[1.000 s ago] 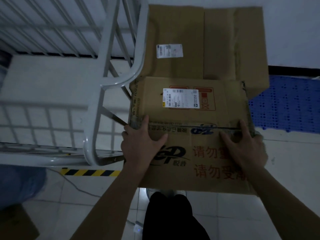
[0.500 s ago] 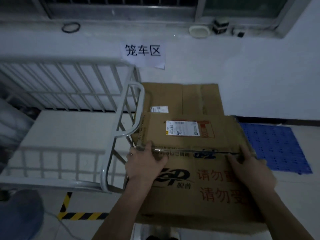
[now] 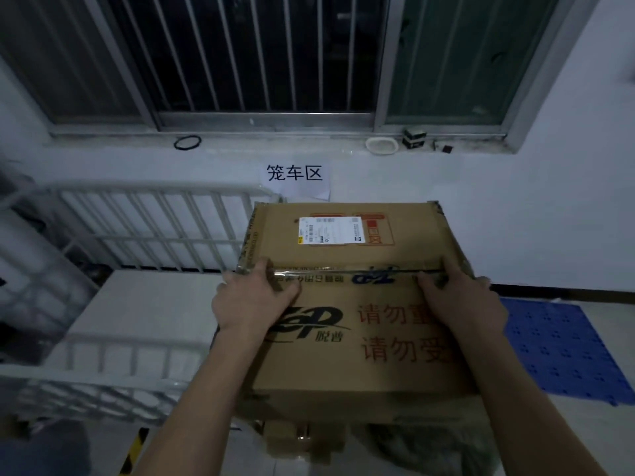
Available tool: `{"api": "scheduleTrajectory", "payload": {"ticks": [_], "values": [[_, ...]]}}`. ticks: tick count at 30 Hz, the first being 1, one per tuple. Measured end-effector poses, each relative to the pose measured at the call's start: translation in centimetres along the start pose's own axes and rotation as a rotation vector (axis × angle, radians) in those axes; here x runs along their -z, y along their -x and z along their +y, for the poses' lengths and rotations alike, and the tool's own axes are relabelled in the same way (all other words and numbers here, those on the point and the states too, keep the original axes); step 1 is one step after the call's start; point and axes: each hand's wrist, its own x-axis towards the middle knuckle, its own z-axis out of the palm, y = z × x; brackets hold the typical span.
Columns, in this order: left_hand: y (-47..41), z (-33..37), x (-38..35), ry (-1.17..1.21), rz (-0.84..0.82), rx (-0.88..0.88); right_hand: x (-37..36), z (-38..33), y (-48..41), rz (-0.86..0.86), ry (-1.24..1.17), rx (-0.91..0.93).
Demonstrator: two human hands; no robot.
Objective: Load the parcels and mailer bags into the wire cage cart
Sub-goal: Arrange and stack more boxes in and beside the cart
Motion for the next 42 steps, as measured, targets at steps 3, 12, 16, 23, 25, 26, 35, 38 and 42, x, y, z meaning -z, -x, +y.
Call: {"api": "scheduleTrajectory", "payload": {"ticks": [3,12,16,23,25,26,35,38,42], "values": [[-0.5,-0.7,1.6,0.005,0.027,0.011,0.7,-1.4,0.5,0.008,-0.032,0.029],[-1.8,-3.1,3.9,-0.016,0.143,0.048,1.0,-4.3,1.1,0.045,-0.094,0.109],[-2.7,-5.0,4.0,0.033,0.201,0.062,0.3,-6.2,1.8,0.073,-0.151,0.112],[-5.7,-10.2,4.3,0.096,0.262,0.111,-1.4,-11.6,3.3,0.146,-0.226,0.115],[-6.8,-12.4,4.4,0.098,0.254,0.128,-2.2,-13.9,4.0,0.146,-0.258,0.092],[-7.4,-13.5,4.6,0.100,0.248,0.131,-2.7,-15.1,4.4,0.138,-0.285,0.082],[-12.5,-23.9,6.1,0.092,0.224,0.117,-8.5,-25.1,7.9,0.077,-0.272,0.008],[-13.6,-26.0,6.6,0.087,0.235,0.126,-9.2,-27.1,9.6,0.089,-0.236,-0.026],[-14.4,-26.9,6.8,0.083,0.239,0.156,-10.9,-28.5,10.1,0.090,-0.319,-0.053]]}}
